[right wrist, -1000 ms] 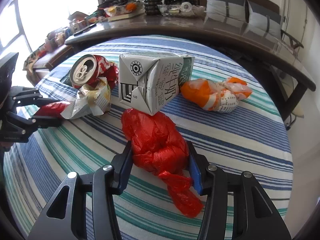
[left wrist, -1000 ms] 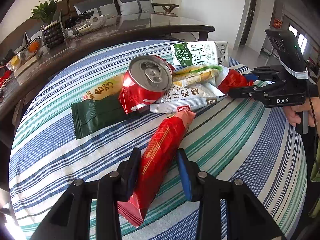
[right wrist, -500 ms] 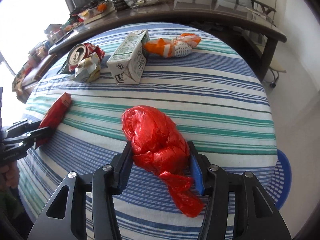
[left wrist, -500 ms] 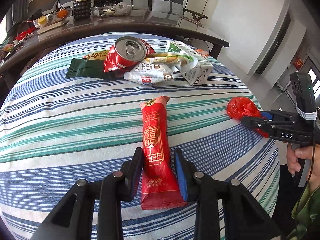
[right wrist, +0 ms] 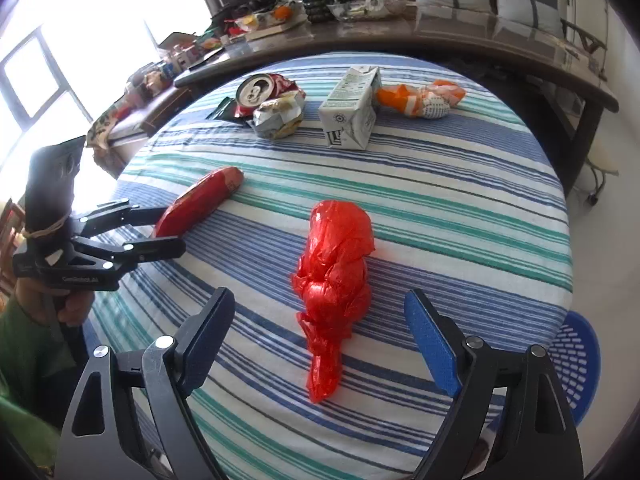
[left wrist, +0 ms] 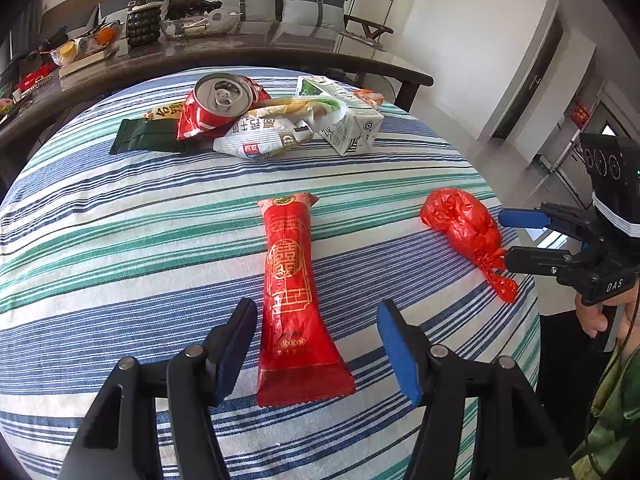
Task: Collect trash
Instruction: 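Grasp the red plastic bag with the right tool while left tool grasps red sausage wrapper, then carry the red bag and red wrapper over the blue wastebasket with both tools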
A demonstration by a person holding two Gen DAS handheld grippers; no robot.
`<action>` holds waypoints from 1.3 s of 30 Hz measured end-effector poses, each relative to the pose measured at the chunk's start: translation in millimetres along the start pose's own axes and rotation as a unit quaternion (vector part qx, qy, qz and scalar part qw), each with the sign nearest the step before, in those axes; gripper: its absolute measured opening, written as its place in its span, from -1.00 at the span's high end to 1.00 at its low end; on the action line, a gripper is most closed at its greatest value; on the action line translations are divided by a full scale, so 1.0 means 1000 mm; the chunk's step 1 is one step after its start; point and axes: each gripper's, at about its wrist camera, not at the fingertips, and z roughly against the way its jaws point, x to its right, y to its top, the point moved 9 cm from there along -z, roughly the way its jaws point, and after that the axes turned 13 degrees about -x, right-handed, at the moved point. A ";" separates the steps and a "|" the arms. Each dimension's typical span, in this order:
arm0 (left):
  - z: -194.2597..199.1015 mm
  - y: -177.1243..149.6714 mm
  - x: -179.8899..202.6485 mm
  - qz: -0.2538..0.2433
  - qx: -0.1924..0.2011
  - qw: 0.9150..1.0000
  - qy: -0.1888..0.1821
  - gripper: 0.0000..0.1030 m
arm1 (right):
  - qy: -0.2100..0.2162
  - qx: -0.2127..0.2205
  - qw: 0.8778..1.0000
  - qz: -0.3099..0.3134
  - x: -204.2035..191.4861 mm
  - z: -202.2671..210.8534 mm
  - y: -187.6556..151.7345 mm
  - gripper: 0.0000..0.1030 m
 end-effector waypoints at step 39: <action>0.001 0.016 0.054 0.013 0.027 1.000 -0.002 0.70 | -0.025 0.021 0.998 -0.044 0.026 0.011 0.004 0.13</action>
